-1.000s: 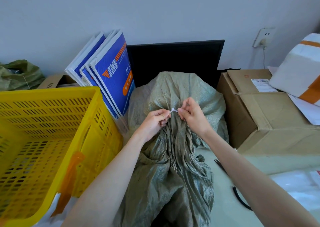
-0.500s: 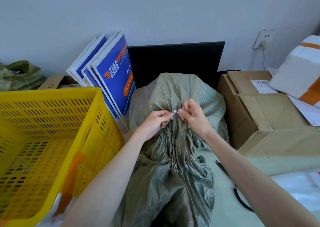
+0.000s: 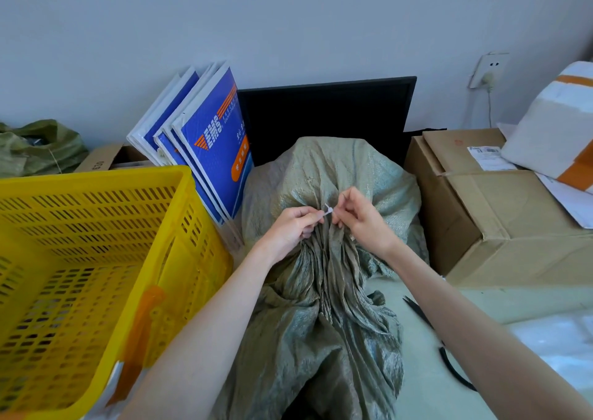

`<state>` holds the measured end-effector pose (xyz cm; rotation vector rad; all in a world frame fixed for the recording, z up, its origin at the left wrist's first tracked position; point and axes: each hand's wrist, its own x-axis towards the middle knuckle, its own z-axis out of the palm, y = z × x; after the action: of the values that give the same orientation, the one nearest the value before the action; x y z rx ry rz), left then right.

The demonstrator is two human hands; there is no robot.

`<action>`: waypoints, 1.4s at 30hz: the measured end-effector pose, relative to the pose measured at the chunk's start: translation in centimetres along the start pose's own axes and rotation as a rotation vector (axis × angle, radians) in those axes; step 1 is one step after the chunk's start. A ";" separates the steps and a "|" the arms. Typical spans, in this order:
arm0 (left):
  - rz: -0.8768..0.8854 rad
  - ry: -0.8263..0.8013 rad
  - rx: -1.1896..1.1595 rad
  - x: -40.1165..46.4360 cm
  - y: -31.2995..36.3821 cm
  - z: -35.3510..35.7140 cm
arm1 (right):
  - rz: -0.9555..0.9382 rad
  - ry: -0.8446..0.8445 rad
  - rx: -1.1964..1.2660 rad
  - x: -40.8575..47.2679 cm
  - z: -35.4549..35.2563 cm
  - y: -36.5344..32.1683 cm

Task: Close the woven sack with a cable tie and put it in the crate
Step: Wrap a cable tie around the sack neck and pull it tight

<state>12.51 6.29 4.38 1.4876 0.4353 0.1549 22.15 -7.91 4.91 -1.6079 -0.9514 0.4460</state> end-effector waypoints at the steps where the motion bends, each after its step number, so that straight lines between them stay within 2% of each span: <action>1: -0.002 -0.004 0.004 0.0 0.0 -0.1 | 0.005 -0.013 0.008 -0.1 -0.2 -0.1; 11: -0.017 -0.027 0.210 -0.5 0.5 0.5 | 0.007 0.077 0.118 -0.3 0.0 0.2; 22: -0.046 0.000 -0.039 -0.6 -0.3 -0.4 | 0.055 0.025 0.383 -0.5 -0.3 0.4; 33: -0.050 0.011 -0.057 -0.4 -0.1 -0.3 | 0.097 0.006 0.512 -0.4 -0.7 0.2; 38: -0.024 0.008 0.018 -0.5 0.0 -0.3 | 0.081 -0.002 0.457 -0.3 -0.7 0.0; 42: 0.040 0.068 0.146 -0.6 0.4 -0.3 | 0.084 0.059 0.487 -0.2 -0.8 0.0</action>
<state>11.90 6.34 4.91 1.6387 0.4800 0.2101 22.55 -8.58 5.05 -1.2119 -0.6665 0.6309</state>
